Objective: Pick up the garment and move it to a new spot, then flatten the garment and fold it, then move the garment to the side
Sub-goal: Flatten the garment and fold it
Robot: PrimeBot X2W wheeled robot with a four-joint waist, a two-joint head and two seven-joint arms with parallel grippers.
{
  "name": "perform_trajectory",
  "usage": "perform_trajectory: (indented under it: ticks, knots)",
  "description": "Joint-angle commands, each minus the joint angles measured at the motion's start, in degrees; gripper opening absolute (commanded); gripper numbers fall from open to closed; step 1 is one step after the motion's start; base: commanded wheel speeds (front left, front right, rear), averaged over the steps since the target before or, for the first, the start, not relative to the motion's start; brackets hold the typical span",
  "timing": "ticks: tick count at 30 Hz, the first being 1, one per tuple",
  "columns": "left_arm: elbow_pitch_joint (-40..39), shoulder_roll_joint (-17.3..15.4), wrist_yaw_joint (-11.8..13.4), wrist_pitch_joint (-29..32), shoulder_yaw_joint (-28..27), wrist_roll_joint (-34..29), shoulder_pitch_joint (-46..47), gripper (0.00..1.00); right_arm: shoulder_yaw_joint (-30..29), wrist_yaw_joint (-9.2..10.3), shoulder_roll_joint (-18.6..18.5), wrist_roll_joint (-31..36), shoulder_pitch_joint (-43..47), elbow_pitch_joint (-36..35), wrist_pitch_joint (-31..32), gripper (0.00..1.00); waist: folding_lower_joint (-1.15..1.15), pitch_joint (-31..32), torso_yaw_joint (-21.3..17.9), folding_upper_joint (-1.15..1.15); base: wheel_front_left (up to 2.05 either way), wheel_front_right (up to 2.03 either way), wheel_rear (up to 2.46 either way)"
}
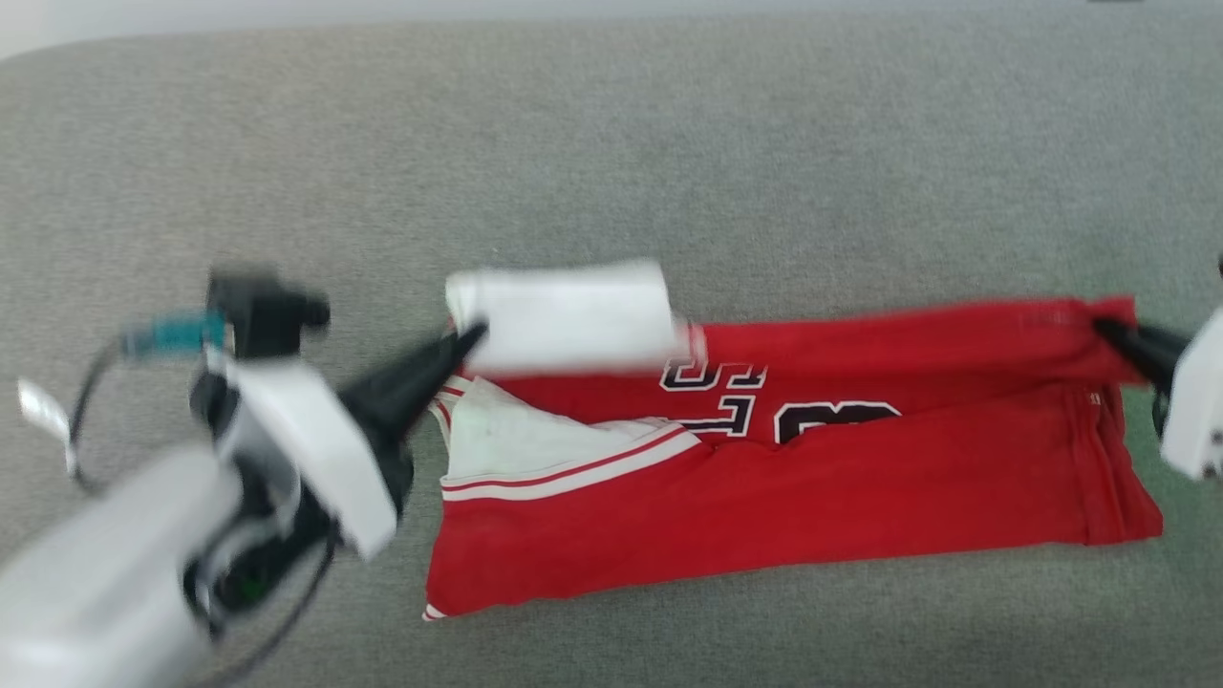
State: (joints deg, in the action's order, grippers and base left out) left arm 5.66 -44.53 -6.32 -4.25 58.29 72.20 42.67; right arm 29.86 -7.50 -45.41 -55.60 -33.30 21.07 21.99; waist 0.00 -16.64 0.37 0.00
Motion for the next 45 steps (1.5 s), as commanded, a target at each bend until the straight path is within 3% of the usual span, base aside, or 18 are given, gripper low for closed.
perform_trajectory:
  ticks: [1,5,8,17,19,20,21,22,23,24,30,33,36,45]
  knots:
    - [-1.2,-0.7,0.6,-1.3,0.3,0.3,-2.3,0.00,-1.0,0.02,-0.2,-0.6,2.1,-1.0,-0.8,0.00,0.00,0.8,0.6,0.00,0.00,0.00,0.00]
    - [-4.8,-1.8,2.8,-5.2,0.9,1.8,-9.3,0.00,-4.4,0.02,-0.8,-0.5,8.4,-3.7,-1.4,0.00,0.00,1.1,0.6,0.00,0.00,0.00,0.00]
    - [-5.7,-0.8,3.4,-6.5,2.1,2.1,-12.7,0.00,-6.9,0.02,0.1,0.0,11.8,-4.7,-0.7,0.00,0.00,1.2,0.9,0.00,0.00,0.00,0.00]
    - [4.1,4.9,2.8,-7.4,4.7,1.3,-14.6,0.00,-11.5,0.02,4.9,4.6,14.7,-2.9,1.2,0.00,0.00,0.8,1.3,0.00,0.00,0.00,0.00]
    - [6.5,5.8,2.6,-7.6,5.1,0.3,-14.1,0.00,-12.4,0.02,6.0,5.2,14.6,-2.8,1.2,0.40,0.00,0.8,1.2,0.00,0.00,0.00,0.00]
    - [6.5,5.8,2.6,-7.6,5.1,0.3,-14.1,0.00,-12.4,0.02,6.0,5.2,14.6,-2.8,1.2,0.40,0.00,0.8,1.2,0.00,0.00,0.00,0.00]
    - [7.6,6.2,2.7,-8.0,5.1,-0.2,-13.9,0.12,-12.9,0.02,6.3,5.4,14.7,-2.8,1.3,0.62,0.00,0.8,1.2,0.00,0.00,0.00,0.00]
    - [8.4,6.6,2.7,-8.2,5.1,-0.1,-13.9,0.47,-13.3,0.02,6.6,5.4,15.1,-2.9,1.6,1.00,0.00,0.9,1.1,0.00,0.00,0.00,0.00]
    - [9.2,6.9,2.7,-8.4,5.3,-0.4,-14.1,0.84,-13.8,0.02,6.7,5.1,15.5,-3.0,1.9,1.00,0.00,0.9,1.1,0.00,0.00,0.00,0.00]
    - [9.7,7.1,3.1,-8.7,5.2,-0.8,-14.3,1.00,-14.5,0.02,6.7,4.9,15.7,-3.2,2.0,1.00,0.00,1.0,1.1,0.00,0.00,0.00,0.00]
    - [9.4,9.5,5.5,-10.9,0.4,-3.3,-18.3,1.00,-19.7,0.02,7.0,4.2,18.1,-2.2,3.7,1.00,0.00,2.3,2.1,0.00,0.00,0.00,0.00]
    - [8.3,12.1,5.9,-11.0,-7.0,-5.1,-21.2,1.00,-21.3,0.02,7.9,2.7,19.1,0.6,5.5,1.00,0.00,3.2,3.6,0.00,0.00,0.00,0.00]
    - [9.1,15.2,6.8,-11.0,-13.6,-11.7,-25.1,1.00,-21.8,0.02,9.1,2.5,19.2,3.9,6.8,1.00,0.00,3.9,4.9,0.00,0.00,0.00,0.00]
    - [13.2,25.7,3.2,-11.0,-32.7,-29.9,-34.3,1.00,-20.9,0.01,12.2,3.0,18.1,10.6,7.8,1.00,0.00,5.7,7.9,0.00,0.00,0.00,0.00]
